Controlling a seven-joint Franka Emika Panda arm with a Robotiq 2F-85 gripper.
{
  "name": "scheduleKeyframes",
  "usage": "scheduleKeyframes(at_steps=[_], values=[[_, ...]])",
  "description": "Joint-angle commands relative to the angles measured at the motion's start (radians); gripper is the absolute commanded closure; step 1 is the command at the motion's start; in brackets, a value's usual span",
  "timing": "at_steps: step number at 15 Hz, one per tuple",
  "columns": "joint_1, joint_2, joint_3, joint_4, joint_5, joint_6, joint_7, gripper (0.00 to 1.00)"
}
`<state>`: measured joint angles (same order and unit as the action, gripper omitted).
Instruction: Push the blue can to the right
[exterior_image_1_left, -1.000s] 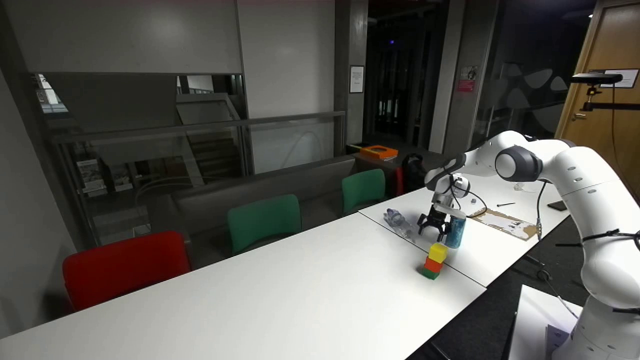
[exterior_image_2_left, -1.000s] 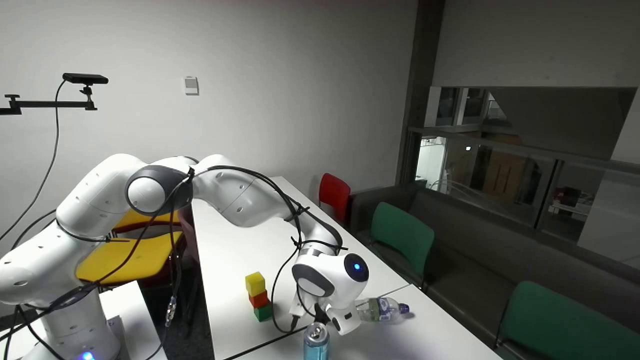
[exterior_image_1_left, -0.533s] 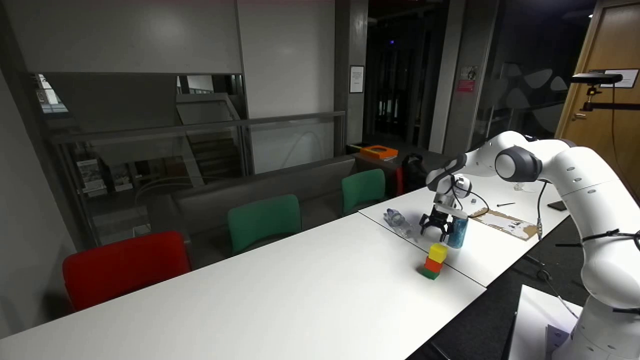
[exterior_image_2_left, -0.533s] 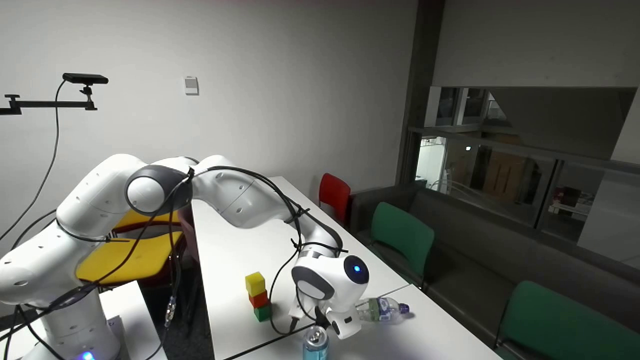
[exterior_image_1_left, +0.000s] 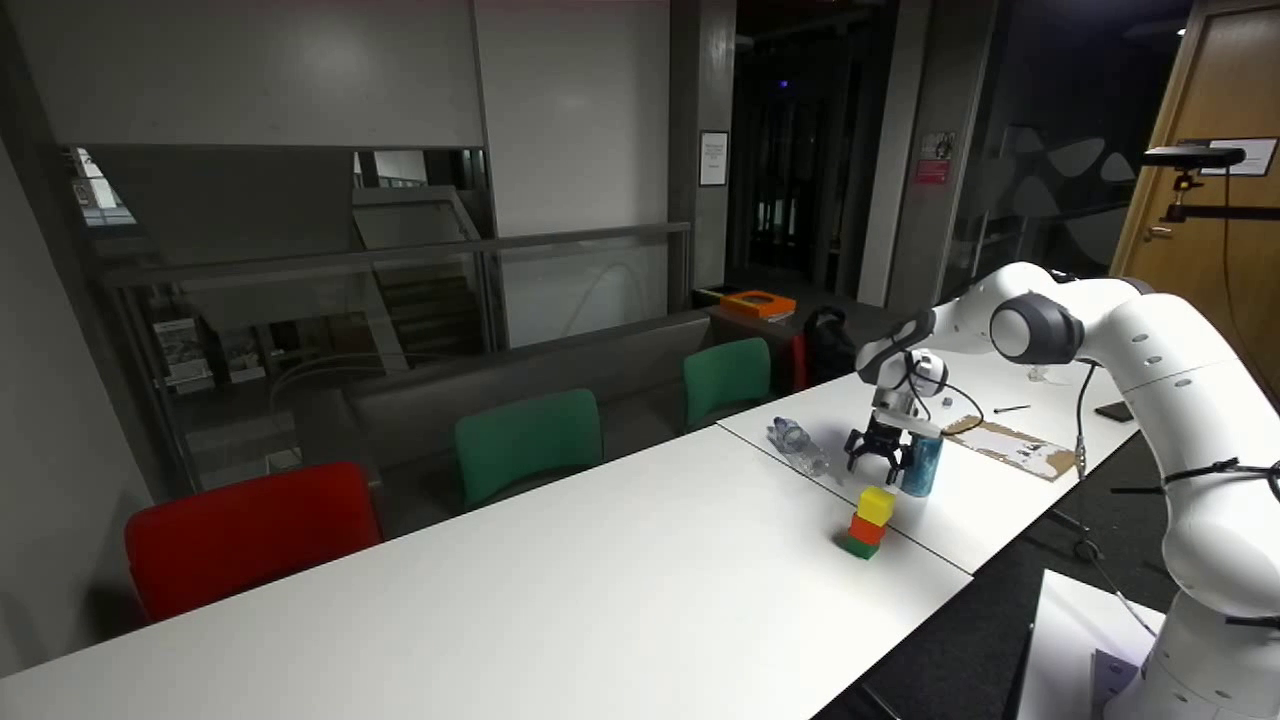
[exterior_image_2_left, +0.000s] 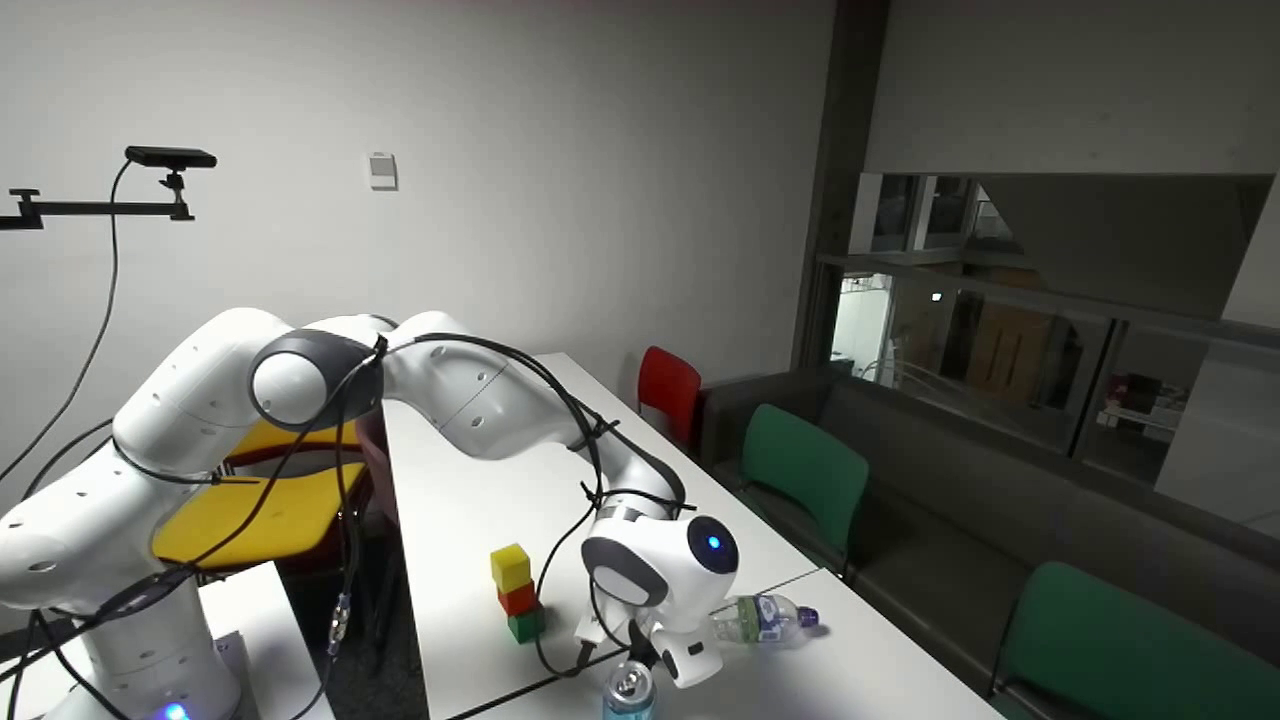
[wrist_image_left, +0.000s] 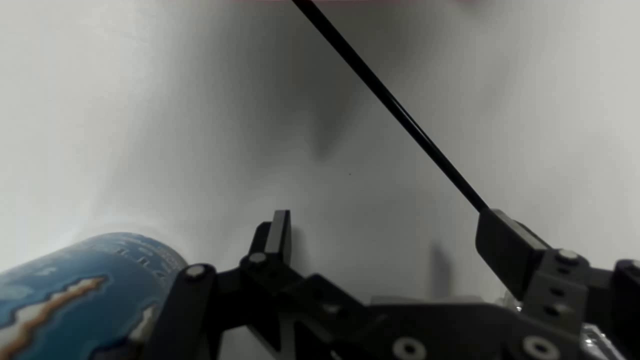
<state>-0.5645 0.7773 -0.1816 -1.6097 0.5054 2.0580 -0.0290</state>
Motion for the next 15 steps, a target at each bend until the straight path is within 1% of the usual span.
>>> scheduleKeyframes(at_steps=[1,8,15], values=[[0.013,-0.01,-0.018,-0.025,-0.028,0.03,0.031,0.0],[0.011,-0.002,-0.035,-0.033,-0.058,0.051,0.048,0.0],[-0.008,0.025,-0.054,-0.026,-0.074,0.037,0.061,0.0]])
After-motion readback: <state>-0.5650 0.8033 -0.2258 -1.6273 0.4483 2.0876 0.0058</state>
